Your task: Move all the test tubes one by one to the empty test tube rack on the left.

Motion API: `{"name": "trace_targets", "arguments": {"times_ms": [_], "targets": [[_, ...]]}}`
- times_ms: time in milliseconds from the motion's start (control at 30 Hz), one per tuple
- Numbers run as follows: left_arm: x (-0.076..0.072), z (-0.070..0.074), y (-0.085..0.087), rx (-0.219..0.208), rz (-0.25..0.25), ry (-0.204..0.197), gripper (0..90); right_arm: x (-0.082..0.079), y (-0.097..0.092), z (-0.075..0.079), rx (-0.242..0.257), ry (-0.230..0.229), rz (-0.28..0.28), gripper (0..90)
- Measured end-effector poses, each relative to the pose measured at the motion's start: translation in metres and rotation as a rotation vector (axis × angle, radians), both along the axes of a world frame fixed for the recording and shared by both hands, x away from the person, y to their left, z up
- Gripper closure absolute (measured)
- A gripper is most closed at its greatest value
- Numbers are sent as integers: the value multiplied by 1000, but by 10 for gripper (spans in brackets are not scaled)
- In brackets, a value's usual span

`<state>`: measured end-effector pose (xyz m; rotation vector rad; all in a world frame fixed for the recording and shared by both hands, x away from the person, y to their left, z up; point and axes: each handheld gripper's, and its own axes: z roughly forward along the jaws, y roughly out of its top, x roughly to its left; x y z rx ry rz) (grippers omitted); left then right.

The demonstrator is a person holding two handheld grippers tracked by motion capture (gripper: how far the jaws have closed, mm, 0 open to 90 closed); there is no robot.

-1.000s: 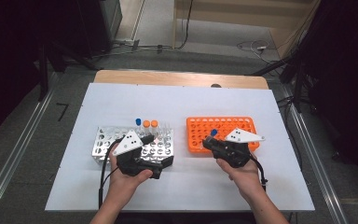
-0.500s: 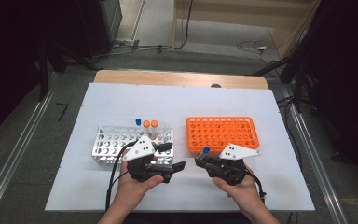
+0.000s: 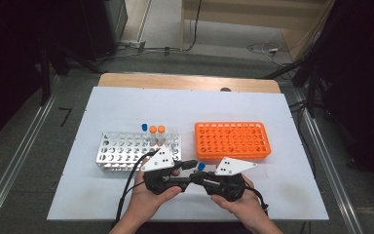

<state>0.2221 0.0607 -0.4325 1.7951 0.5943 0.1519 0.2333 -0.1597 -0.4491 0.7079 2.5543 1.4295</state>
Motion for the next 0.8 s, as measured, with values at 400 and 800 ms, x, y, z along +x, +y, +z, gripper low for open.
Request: {"name": "trace_targets", "arguments": {"times_ms": [400, 800], "targets": [[-3, 1, -2, 14, -3, -34, 723, -4, 5, 2, -2, 4, 28, 745], [-5, 4, 1, 20, 36, -81, 765, -4, 3, 3, 2, 4, 28, 732]]}}
